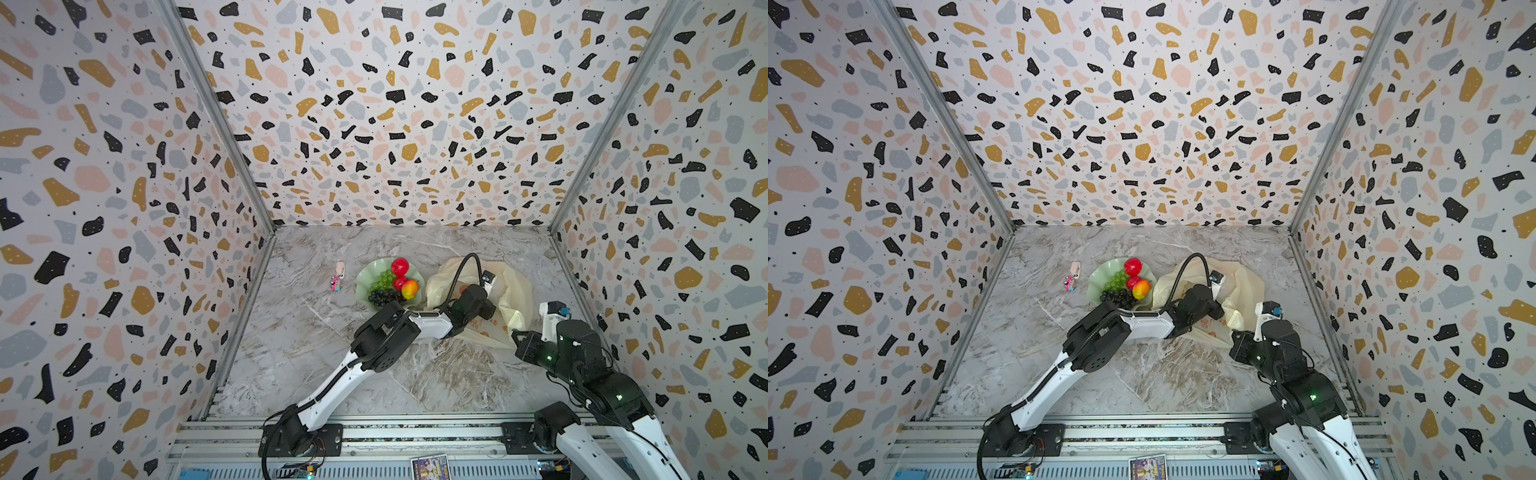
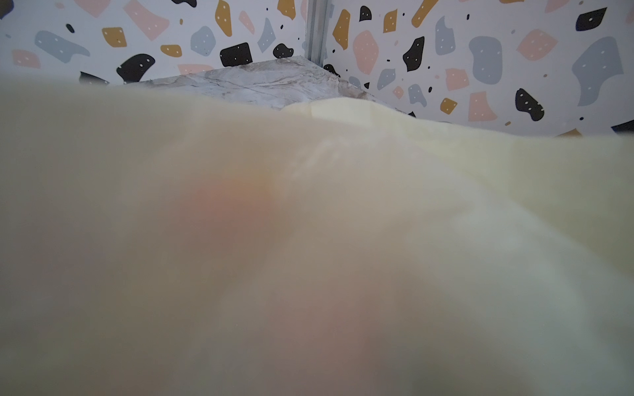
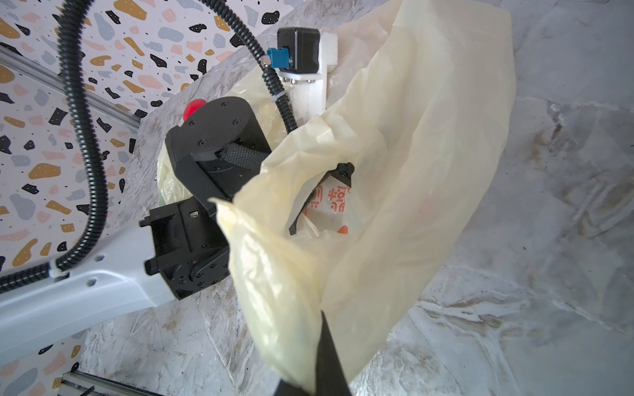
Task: Take fruits out of the plastic bag
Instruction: Take out the fake fruit from the plastic bag.
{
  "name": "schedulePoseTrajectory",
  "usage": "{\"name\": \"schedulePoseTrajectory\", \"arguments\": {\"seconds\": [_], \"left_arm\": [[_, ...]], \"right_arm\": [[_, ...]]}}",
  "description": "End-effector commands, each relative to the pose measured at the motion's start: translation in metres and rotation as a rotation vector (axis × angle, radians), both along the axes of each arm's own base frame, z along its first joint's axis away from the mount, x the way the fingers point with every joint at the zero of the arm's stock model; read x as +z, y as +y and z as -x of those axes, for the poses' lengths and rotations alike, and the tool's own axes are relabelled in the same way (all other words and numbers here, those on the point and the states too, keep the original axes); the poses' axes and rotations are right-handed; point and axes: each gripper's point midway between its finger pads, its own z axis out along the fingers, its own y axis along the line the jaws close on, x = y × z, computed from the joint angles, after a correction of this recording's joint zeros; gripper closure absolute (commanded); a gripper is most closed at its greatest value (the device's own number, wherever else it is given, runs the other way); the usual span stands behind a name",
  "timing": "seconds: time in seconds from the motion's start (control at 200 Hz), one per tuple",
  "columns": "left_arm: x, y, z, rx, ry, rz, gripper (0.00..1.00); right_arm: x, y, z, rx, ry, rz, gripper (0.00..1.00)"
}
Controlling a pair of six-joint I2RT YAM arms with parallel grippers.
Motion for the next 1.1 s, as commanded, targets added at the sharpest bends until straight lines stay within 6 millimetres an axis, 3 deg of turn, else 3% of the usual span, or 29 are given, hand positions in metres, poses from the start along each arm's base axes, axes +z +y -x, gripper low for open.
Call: {"name": "schedulePoseTrajectory", "arguments": {"seconds": [0.0, 0.145, 0.33, 0.461, 0.696, 1.091], "left_arm": [[0.041, 0.000, 0.001, -0.003, -0.061, 0.058, 0.54], [0.067, 0.005, 0.013, -0.053, -0.089, 0.074, 0.59], [0.100, 0.017, 0.044, -0.172, -0.125, 0.081, 0.62], [0.111, 0.026, 0.067, -0.265, -0.134, 0.041, 0.64], [0.138, 0.041, 0.097, -0.374, -0.161, -0.006, 0.67], [0.196, 0.066, 0.125, -0.448, -0.216, 0.019, 0.68]], "right_arm": [[-0.001, -0.003, 0.001, -0.019, 0.000, 0.001, 0.99], [0.010, -0.008, -0.004, -0.062, -0.043, -0.011, 0.99], [0.024, -0.022, -0.013, -0.144, -0.108, 0.013, 0.99], [0.033, -0.029, -0.022, -0.191, -0.153, 0.027, 0.99], [0.030, -0.024, -0.034, -0.196, -0.170, 0.017, 0.99], [0.031, -0.020, -0.037, -0.193, -0.199, -0.021, 0.99]]}}
